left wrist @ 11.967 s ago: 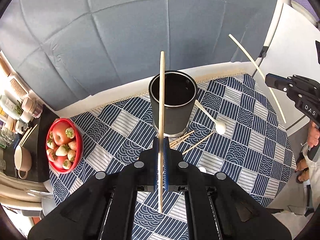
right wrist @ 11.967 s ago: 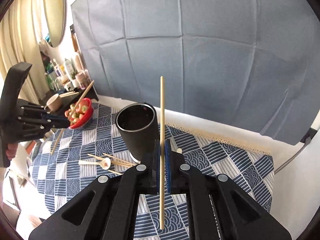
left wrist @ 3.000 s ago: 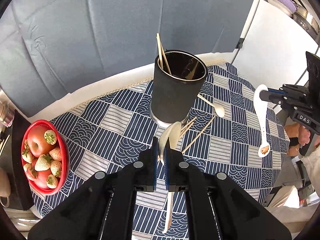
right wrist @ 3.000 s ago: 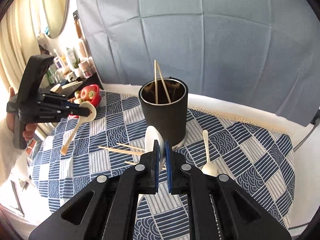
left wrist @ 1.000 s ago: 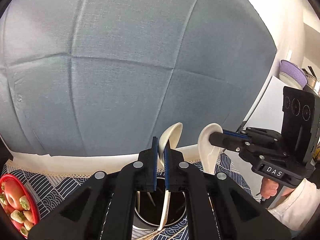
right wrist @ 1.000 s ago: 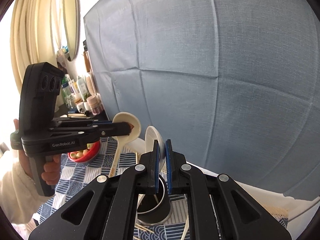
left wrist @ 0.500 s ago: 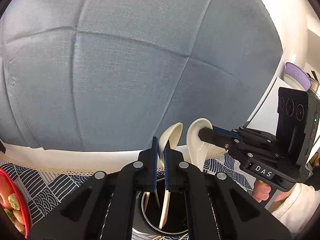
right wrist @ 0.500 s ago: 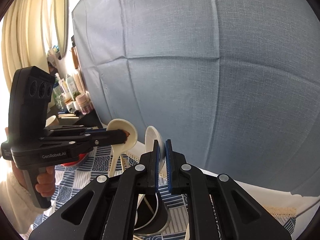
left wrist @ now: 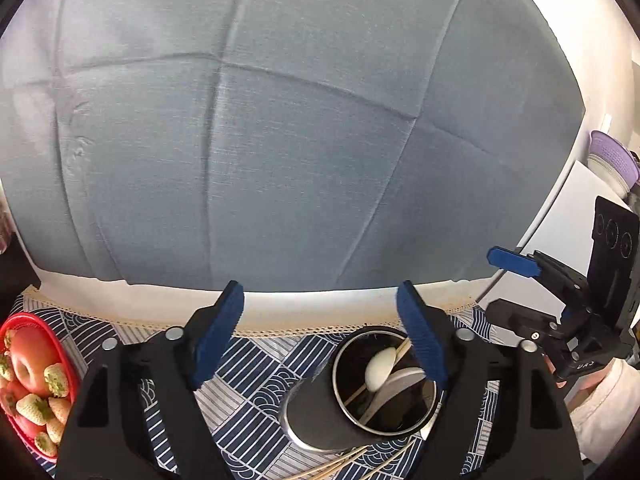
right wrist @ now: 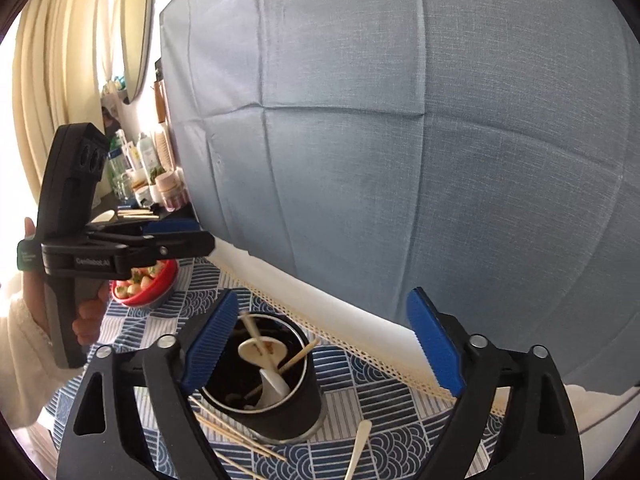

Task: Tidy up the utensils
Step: 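Lower the white spoon into the holder with the right gripper while the left lowers the bear-print spoon, both open, then withdraw both tools from the holder and move them toward the loose chopsticks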

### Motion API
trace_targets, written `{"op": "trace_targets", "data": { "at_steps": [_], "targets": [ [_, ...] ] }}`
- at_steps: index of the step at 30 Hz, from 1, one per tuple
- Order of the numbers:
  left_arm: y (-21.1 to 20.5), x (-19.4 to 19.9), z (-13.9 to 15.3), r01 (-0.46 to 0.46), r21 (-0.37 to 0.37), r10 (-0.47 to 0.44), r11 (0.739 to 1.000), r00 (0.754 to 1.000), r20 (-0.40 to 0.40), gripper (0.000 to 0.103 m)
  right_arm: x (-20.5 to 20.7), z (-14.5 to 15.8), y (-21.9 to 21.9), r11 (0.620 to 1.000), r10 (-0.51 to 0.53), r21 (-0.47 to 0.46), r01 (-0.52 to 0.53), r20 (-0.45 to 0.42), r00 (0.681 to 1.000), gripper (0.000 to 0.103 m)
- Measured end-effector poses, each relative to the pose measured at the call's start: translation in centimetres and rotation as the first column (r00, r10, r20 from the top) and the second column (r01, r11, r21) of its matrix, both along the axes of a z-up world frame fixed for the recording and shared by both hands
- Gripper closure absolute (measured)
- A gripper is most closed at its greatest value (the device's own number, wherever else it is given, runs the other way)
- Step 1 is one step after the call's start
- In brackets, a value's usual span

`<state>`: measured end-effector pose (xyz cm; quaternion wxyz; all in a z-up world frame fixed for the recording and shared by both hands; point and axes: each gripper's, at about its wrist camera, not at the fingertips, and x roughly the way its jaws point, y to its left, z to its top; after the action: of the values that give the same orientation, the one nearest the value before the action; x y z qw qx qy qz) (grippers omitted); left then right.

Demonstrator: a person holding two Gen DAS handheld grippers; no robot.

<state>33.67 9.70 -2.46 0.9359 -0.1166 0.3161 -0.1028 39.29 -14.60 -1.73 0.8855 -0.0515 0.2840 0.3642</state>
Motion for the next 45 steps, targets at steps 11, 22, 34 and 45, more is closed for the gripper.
{"op": "trace_targets", "data": {
  "at_steps": [11, 22, 34, 45],
  "targets": [
    [1.7, -4.6, 0.2, -0.05, 0.081, 0.054, 0.995, 0.998, -0.044, 0.006, -3.0, -0.4, -2.2, 0.999, -0.029, 0.017, 0.03, -0.045, 0.999, 0.017],
    [1.1, -8.7, -0.6, -0.059, 0.14, 0.075, 0.988, 0.991, -0.115, 0.006, -6.9, -0.7, -3.2, 1.0, -0.022, 0.003, 0.022, -0.06, 0.998, 0.017],
    [0.5, -13.2, -3.0, -0.066, 0.183, 0.106, 0.981, 0.971, -0.214, 0.006, -9.8, -3.1, -5.0, 0.999, -0.015, 0.037, 0.02, -0.118, 0.993, 0.017],
    [0.1, -14.3, -6.2, -0.044, 0.199, 0.101, 0.979, 0.952, -0.29, 0.006, -11.3, -6.7, -6.5, 0.998, -0.061, 0.009, 0.064, -0.184, 0.981, 0.017]
  ]
}}
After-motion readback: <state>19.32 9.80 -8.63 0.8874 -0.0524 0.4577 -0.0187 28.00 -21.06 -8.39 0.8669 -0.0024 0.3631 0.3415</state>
